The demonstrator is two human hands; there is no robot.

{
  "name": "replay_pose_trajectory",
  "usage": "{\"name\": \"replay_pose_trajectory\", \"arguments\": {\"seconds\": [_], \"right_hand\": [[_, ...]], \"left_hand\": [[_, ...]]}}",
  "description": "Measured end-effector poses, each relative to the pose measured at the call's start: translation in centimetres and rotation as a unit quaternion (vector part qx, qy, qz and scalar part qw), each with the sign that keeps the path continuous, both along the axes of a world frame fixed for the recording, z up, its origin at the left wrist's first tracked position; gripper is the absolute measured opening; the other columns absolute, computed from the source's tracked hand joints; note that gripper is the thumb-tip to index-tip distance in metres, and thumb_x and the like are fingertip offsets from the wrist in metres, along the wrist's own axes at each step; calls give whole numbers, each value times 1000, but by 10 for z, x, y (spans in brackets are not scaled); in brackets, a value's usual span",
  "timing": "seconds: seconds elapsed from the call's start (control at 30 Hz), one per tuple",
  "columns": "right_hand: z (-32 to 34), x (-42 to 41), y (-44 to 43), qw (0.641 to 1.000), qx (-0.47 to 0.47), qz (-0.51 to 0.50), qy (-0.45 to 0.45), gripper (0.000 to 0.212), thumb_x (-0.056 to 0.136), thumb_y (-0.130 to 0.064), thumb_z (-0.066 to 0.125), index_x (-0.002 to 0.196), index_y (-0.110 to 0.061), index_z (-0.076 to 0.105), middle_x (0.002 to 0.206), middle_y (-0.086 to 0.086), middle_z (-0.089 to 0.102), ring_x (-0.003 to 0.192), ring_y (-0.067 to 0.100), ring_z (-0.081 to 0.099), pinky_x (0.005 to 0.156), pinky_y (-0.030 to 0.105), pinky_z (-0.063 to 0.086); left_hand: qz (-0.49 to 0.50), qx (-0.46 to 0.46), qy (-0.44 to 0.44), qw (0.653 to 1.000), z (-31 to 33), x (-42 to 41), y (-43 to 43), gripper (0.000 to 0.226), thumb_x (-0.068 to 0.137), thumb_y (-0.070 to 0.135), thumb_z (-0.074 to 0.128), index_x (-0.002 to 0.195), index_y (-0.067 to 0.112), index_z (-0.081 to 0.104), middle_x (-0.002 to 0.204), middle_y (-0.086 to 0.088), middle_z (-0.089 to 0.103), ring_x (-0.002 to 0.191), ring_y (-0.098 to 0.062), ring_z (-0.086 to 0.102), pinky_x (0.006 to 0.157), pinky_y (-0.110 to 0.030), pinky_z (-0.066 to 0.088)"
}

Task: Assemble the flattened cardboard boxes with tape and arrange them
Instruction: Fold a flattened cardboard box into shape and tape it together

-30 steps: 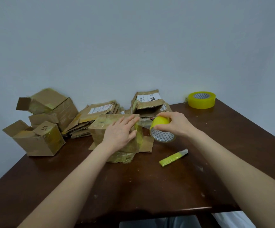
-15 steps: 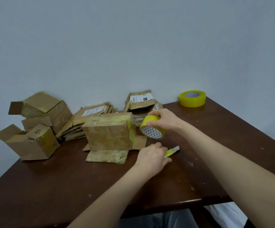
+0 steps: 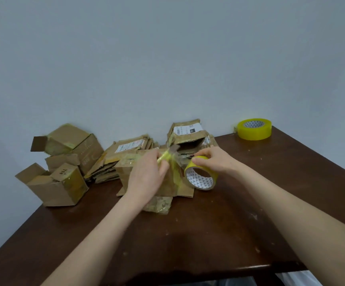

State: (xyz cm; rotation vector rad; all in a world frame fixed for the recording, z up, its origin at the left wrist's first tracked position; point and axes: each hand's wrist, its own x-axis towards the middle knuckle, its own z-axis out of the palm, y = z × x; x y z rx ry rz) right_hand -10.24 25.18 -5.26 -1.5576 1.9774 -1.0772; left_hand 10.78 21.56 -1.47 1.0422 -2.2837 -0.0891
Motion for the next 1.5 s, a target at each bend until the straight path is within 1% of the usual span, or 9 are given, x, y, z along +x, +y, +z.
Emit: {"name": "replay_pose_trajectory", "arguments": {"seconds": [0.13, 0.3, 0.5, 0.67, 0.87, 1.07, 1.23, 1.33, 1.5], "right_hand": [[-1, 5, 1, 1000, 7, -26, -2, 38, 92, -45, 58, 117, -18, 68, 114, 0, 63, 103, 9, 50, 83, 24, 36], [-5, 2, 9, 999, 3, -46, 8, 32, 87, -47, 62, 106, -23, 71, 103, -4, 67, 98, 15, 61, 84, 34, 49], [5, 13, 15, 990, 25, -90, 103, 39, 86, -49, 59, 120, -31, 64, 120, 2, 63, 112, 25, 57, 84, 34, 47], [-1, 21, 21, 965, 71, -124, 220, 43, 91, -49, 54, 129, -30, 57, 126, 4, 61, 116, 26, 56, 86, 36, 46], [-6, 29, 25, 968, 84, -130, 195, 44, 96, -49, 48, 137, -35, 48, 131, 4, 59, 120, 26, 53, 92, 37, 44], [-6, 41, 24, 971, 78, -167, 151, 29, 96, -44, 49, 125, -42, 56, 121, -1, 64, 115, 22, 56, 95, 36, 40], [-4, 44, 22, 968, 51, -216, 113, 21, 95, -46, 50, 109, -39, 64, 104, -3, 68, 100, 21, 61, 83, 34, 48], [-2, 46, 21, 965, 44, -233, 116, 22, 96, -46, 49, 106, -37, 66, 102, -3, 69, 98, 21, 62, 78, 32, 47], [3, 44, 22, 959, 47, -246, 130, 21, 96, -43, 51, 108, -37, 67, 105, -3, 69, 100, 21, 62, 72, 29, 43]], "left_hand": [[0, 48, 56, 997, 5, -41, -17, 16, 101, 27, 39, 97, 13, 46, 79, 2, 51, 66, -12, 47, 53, -25, 33], [21, 81, 66, 994, -26, -46, -25, 18, 101, 29, 38, 103, 12, 44, 76, -1, 54, 64, -16, 52, 52, -30, 39], [26, 58, 77, 995, -35, -42, -24, 12, 101, 27, 39, 100, 15, 43, 76, -2, 54, 62, -16, 50, 49, -28, 33], [8, 51, 84, 995, -38, -36, -20, 13, 101, 26, 38, 101, 14, 43, 75, 1, 51, 61, -12, 47, 50, -25, 30], [-13, 50, 104, 993, -39, -31, -17, 10, 101, 26, 39, 98, 17, 41, 74, 8, 47, 63, -6, 44, 52, -22, 31], [-75, 52, 163, 982, -43, -21, -17, 10, 100, 23, 44, 95, 16, 50, 80, 5, 54, 71, -11, 50, 59, -21, 34], [-92, 14, 150, 984, -38, -19, -14, 6, 97, 23, 52, 98, 21, 58, 81, 11, 57, 72, -3, 51, 63, -13, 37], [-60, -5, 133, 989, -36, -20, -13, 19, 94, 26, 56, 107, 16, 67, 91, 7, 64, 82, -5, 54, 71, -17, 38], [-41, -8, 93, 995, -34, -25, -13, 24, 93, 26, 58, 113, 16, 67, 104, 3, 68, 93, -7, 58, 83, -22, 44]]}}
